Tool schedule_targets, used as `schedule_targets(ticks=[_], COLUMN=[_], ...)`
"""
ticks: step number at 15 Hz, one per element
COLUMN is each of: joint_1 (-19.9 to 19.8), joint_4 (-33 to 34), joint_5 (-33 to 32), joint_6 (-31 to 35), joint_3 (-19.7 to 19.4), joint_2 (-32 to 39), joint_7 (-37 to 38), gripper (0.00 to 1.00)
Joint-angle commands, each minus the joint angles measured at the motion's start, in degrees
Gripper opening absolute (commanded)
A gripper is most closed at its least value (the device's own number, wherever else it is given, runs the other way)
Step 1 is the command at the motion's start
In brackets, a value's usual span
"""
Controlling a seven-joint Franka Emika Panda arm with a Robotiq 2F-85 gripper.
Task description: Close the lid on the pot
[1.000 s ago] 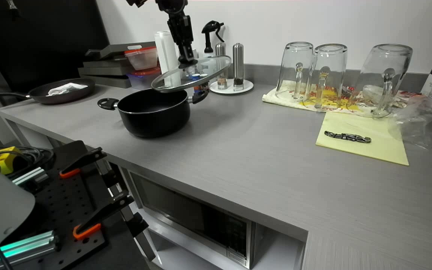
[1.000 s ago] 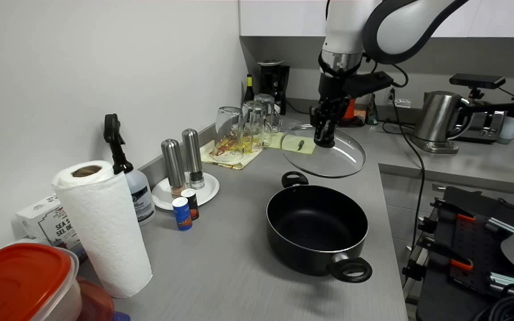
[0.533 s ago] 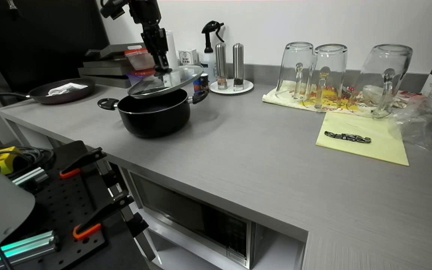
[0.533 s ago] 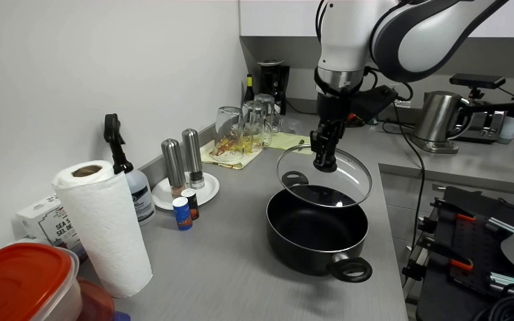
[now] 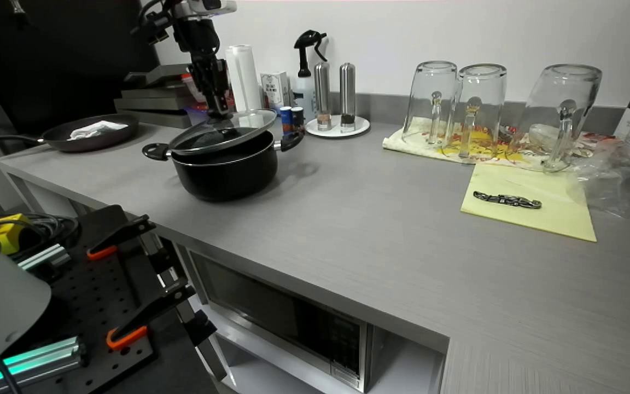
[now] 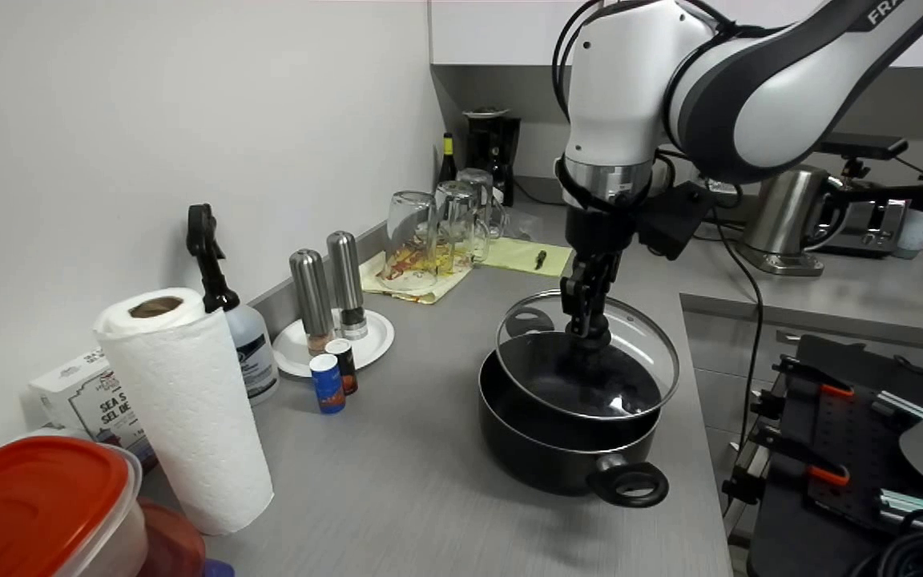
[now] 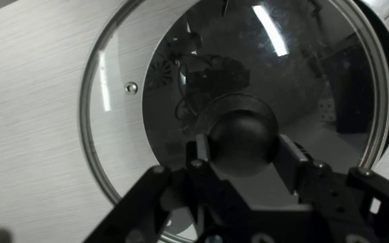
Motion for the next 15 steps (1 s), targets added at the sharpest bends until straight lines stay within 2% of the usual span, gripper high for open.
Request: schedule_targets(ticks=[1, 15], joint_1=[1.20, 2.52], joint_4=[1.07, 4.65], joint_5=[-0.12, 0.89], joint_6=[0.57, 1.91], joint_3=[0.29, -0.51], joint_2=[1.04, 5.63], joint_7=[-1.18, -2.75], gripper=[0.25, 0.25])
